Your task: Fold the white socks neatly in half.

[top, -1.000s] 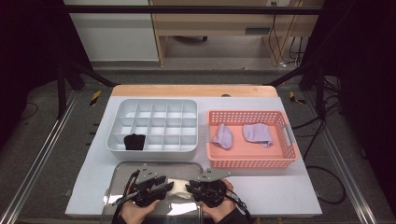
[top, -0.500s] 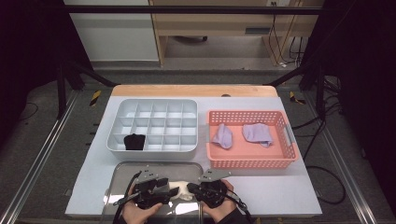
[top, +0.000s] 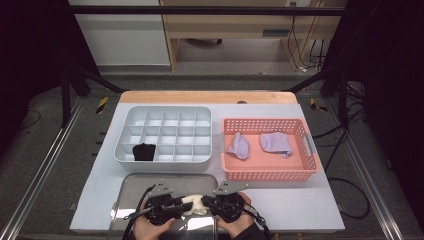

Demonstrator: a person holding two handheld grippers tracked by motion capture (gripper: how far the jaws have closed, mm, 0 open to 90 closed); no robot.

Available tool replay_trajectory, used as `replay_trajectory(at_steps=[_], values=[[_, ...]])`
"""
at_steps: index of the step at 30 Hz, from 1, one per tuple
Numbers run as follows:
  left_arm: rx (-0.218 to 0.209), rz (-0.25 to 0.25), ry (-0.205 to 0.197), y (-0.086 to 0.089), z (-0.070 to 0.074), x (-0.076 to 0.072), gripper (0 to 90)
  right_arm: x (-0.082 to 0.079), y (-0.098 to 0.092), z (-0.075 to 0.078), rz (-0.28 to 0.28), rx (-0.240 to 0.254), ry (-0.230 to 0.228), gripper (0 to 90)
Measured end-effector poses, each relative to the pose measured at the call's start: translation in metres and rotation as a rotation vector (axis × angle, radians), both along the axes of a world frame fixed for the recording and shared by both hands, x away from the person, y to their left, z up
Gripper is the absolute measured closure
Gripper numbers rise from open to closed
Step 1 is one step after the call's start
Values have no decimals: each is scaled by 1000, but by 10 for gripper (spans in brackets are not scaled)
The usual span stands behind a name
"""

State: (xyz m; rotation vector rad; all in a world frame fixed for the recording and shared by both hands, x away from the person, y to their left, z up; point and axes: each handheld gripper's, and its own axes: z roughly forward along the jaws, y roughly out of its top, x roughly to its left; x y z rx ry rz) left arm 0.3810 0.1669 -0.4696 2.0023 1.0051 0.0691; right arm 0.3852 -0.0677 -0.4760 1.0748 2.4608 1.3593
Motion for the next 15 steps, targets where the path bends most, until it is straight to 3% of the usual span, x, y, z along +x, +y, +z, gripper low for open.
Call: replay_trajectory(at_steps=[4,10,15], values=[[-64,-12,-35,4,13,-4,711,0,-2,2,-7,8,-17,849],[-81,-18,-67,5,24,-7,732,-2,-5,12,10,50,-55,848],[-49,-12,-67,1,20,-3,737,-2,-4,8,19,41,-50,840]])
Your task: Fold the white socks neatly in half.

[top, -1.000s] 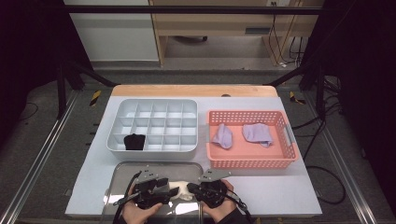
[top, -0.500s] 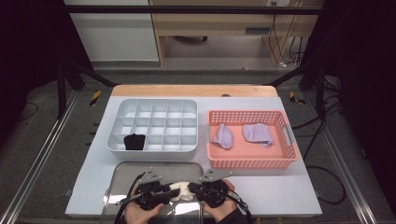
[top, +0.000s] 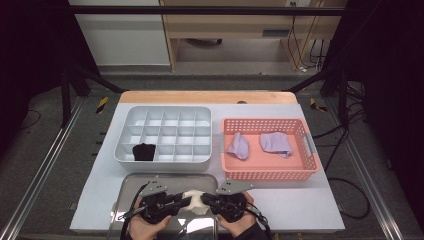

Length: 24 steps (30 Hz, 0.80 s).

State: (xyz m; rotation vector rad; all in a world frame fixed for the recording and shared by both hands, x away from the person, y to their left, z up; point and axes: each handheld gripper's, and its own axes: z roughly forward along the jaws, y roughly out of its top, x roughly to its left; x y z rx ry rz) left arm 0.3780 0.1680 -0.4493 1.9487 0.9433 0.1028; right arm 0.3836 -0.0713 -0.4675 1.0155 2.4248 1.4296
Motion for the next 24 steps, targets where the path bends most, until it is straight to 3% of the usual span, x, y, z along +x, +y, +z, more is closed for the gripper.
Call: replay_trajectory(at_steps=[4,10,13,17,20,24], values=[[28,9,13,-5,-10,7,701,3,2,-11,-16,-46,38,830],[72,-12,29,-10,-20,12,498,3,3,-14,-16,-50,43,841],[89,-20,34,-13,-24,14,521,3,3,-14,-18,-50,46,842],[102,-27,55,-14,-24,15,633,4,2,-14,-22,-46,48,843],[124,-30,45,-16,-22,14,679,4,1,-13,-20,-44,50,843],[100,-34,43,-15,-17,10,705,3,-3,-7,-19,-11,34,813]])
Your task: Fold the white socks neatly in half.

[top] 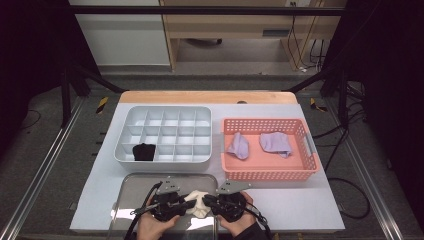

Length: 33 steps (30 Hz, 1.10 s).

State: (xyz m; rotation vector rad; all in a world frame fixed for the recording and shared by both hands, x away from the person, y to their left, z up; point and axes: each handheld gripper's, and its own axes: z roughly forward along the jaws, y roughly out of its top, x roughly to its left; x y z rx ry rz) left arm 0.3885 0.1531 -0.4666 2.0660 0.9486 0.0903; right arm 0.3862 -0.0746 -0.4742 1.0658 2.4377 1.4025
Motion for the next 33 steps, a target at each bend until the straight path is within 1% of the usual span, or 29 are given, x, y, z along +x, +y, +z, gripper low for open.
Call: replay_trajectory(at_steps=[4,7,9,14,19,20,23,24,25,27,33], values=[[-22,-11,-25,4,11,-4,710,-1,-12,11,-27,42,-43,790],[-26,-9,-50,10,21,-5,709,-1,-27,18,-67,62,-70,770],[-25,-5,-60,13,26,-5,709,0,-35,20,-95,68,-76,749],[-19,23,-115,27,42,-6,709,-1,-53,17,-142,35,-69,705],[-25,69,-150,44,57,-2,708,-3,-66,11,-182,-18,-65,652],[-24,76,-155,46,59,-2,708,-3,-70,10,-193,-24,-58,644],[-29,102,-174,54,66,0,707,-4,-79,7,-221,-34,-50,620],[-29,102,-174,54,66,0,707,-4,-82,6,-232,-37,-47,612],[-30,116,-186,58,69,1,706,-5,-85,5,-241,-35,-44,603],[-37,136,-195,63,73,3,706,-5,-90,5,-256,-36,-40,591],[-45,174,-208,72,80,10,705,-4,-102,4,-306,-46,-42,530]])
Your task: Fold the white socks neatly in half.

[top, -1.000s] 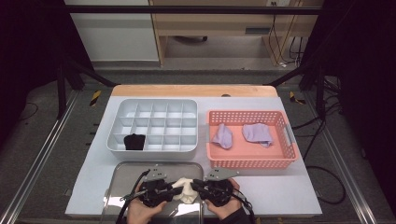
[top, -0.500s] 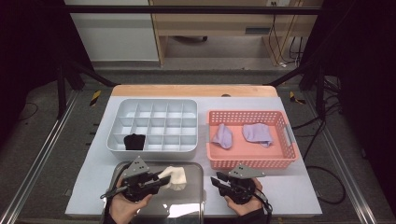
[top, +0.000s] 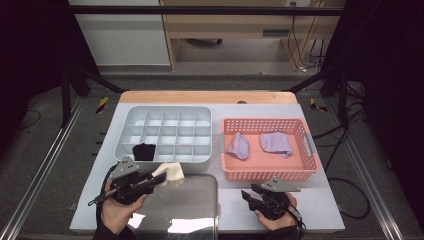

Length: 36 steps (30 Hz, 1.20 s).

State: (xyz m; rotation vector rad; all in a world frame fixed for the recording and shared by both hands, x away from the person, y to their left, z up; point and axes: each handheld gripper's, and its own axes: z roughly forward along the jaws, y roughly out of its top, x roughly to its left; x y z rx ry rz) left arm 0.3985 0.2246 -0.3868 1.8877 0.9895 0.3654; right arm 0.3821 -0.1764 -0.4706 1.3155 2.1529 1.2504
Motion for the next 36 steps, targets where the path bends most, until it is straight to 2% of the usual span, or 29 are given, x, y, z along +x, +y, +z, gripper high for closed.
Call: replay_trajectory(at_steps=[10,24,31,36], values=[[-23,61,-15,13,11,15,703,0,-15,0,-37,2,-3,504],[-13,116,-33,19,29,42,702,0,-19,-1,-43,-13,7,492],[-7,149,-36,19,34,60,702,-1,-21,0,-44,-5,10,492],[15,174,-28,19,33,75,702,-1,-21,0,-35,-6,2,497]])
